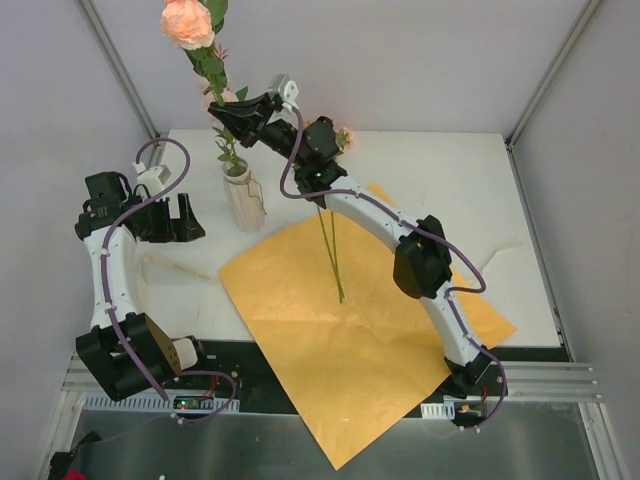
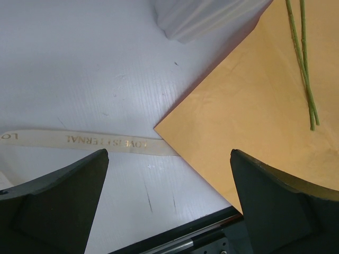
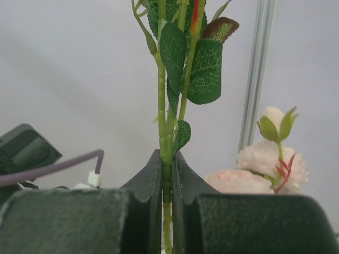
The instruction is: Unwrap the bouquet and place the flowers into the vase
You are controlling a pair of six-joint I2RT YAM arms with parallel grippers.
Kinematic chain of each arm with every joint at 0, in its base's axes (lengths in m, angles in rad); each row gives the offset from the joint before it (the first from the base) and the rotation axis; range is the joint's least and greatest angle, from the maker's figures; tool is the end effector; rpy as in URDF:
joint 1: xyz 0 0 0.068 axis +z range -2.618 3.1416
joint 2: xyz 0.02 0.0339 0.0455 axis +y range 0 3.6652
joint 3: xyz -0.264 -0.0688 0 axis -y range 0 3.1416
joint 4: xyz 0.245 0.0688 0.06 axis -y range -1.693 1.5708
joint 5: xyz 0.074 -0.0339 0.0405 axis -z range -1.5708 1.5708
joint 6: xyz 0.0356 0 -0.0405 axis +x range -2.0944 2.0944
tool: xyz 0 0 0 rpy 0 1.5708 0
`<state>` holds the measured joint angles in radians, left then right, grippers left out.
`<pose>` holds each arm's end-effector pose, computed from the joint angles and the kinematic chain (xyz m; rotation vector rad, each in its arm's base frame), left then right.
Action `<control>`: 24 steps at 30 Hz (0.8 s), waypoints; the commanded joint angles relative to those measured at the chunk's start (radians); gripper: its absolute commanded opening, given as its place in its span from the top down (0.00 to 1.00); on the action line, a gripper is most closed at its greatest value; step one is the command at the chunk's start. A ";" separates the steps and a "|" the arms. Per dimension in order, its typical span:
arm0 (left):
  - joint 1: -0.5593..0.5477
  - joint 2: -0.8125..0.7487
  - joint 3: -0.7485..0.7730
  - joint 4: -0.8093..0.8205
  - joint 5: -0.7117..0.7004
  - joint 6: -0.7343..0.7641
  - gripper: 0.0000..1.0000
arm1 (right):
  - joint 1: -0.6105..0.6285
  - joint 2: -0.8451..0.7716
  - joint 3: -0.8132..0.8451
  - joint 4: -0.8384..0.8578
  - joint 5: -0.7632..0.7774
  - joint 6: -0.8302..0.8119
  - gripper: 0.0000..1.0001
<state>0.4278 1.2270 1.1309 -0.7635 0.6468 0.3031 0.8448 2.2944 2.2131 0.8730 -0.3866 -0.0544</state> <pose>0.2341 0.0832 0.3207 0.1383 2.2462 -0.4027 0.3345 0.3971 0.4274 -0.6883 0.5523 0.8909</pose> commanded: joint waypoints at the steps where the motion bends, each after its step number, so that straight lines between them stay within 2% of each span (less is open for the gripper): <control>1: 0.014 -0.006 0.046 -0.003 0.037 -0.007 0.01 | -0.009 -0.023 -0.064 0.106 0.015 0.016 0.99; 9: 0.012 -0.001 0.049 -0.002 0.053 -0.002 0.01 | -0.001 -0.064 -0.225 0.130 0.072 0.039 0.99; 13: 0.014 0.002 0.043 -0.002 0.057 0.001 0.01 | 0.028 -0.148 -0.355 0.069 0.133 -0.054 0.97; 14: 0.012 0.003 0.041 -0.002 0.059 0.002 0.01 | 0.037 -0.168 -0.371 0.052 0.140 -0.089 0.80; 15: 0.012 0.003 0.040 -0.002 0.059 0.002 0.01 | 0.039 -0.202 -0.388 0.025 0.147 -0.093 0.70; 16: 0.012 0.003 0.040 -0.002 0.059 0.002 0.01 | 0.036 -0.238 -0.421 0.006 0.149 -0.081 0.50; 17: 0.012 0.005 0.038 -0.002 0.056 0.002 0.01 | 0.031 -0.259 -0.443 0.001 0.146 -0.075 0.38; 18: 0.012 0.003 0.036 -0.002 0.053 0.005 0.01 | 0.025 -0.279 -0.478 -0.020 0.140 -0.065 0.16; 20: 0.012 0.002 0.035 -0.002 0.053 0.008 0.01 | 0.017 -0.338 -0.507 -0.061 0.132 -0.064 0.01; 24: 0.014 0.006 0.033 -0.002 0.047 0.014 0.01 | -0.001 -0.415 -0.518 -0.270 0.158 -0.071 0.04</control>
<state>0.4278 1.2320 1.1439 -0.7635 0.6739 0.3023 0.8688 2.0350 1.6871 0.7193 -0.2573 -0.1108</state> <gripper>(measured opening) 0.992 0.961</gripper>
